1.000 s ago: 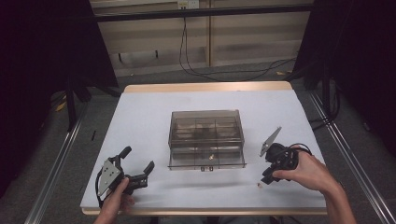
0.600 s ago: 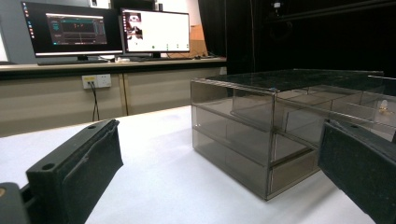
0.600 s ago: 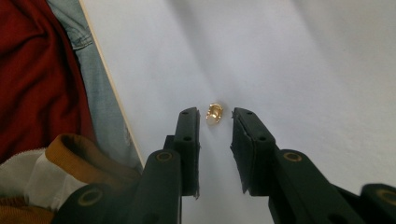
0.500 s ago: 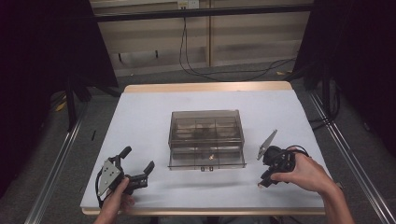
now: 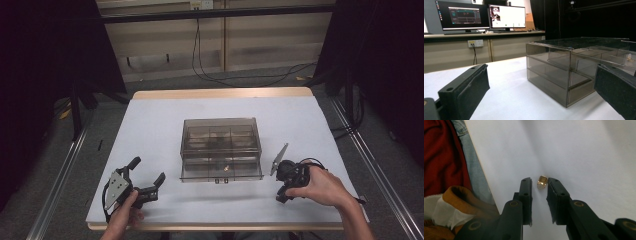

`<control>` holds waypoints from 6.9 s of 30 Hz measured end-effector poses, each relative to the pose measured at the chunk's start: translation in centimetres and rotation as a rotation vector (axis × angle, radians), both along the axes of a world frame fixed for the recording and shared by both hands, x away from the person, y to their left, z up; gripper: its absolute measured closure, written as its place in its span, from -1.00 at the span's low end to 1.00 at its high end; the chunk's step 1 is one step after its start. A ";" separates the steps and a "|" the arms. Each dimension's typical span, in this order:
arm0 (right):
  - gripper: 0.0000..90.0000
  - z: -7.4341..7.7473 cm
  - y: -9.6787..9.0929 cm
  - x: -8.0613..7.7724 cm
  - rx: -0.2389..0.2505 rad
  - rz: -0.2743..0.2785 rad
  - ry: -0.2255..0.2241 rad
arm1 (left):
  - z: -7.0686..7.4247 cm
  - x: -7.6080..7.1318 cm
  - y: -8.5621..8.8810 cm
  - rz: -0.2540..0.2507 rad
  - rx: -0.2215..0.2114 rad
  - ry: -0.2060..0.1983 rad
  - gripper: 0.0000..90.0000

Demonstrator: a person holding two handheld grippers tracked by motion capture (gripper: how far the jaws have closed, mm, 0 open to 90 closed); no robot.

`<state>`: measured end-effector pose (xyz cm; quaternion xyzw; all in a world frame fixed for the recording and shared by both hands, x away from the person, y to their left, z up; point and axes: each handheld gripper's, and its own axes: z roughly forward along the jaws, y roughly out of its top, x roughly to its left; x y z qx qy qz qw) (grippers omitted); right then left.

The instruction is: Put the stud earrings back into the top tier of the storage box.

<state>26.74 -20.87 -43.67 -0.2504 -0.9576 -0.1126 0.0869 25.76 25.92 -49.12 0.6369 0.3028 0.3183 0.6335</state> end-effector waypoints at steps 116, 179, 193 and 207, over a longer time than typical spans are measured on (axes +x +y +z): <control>0.89 7.6 12.8 6.0 0.090 0.156 -0.121 | 0.0 0.0 0.0 -0.001 0.001 -0.001 -1.00; -0.47 6.5 0.2 0.6 0.523 -0.326 -0.465 | 0.0 0.0 0.0 0.001 0.011 -0.001 -1.00; -0.81 3.3 -2.6 -2.3 0.543 -0.452 -0.588 | 0.0 0.0 0.0 0.002 0.010 0.000 -1.00; -0.89 0.2 -3.9 -5.9 0.526 -0.560 -0.720 | 0.0 0.0 0.0 0.000 0.013 -0.004 -1.00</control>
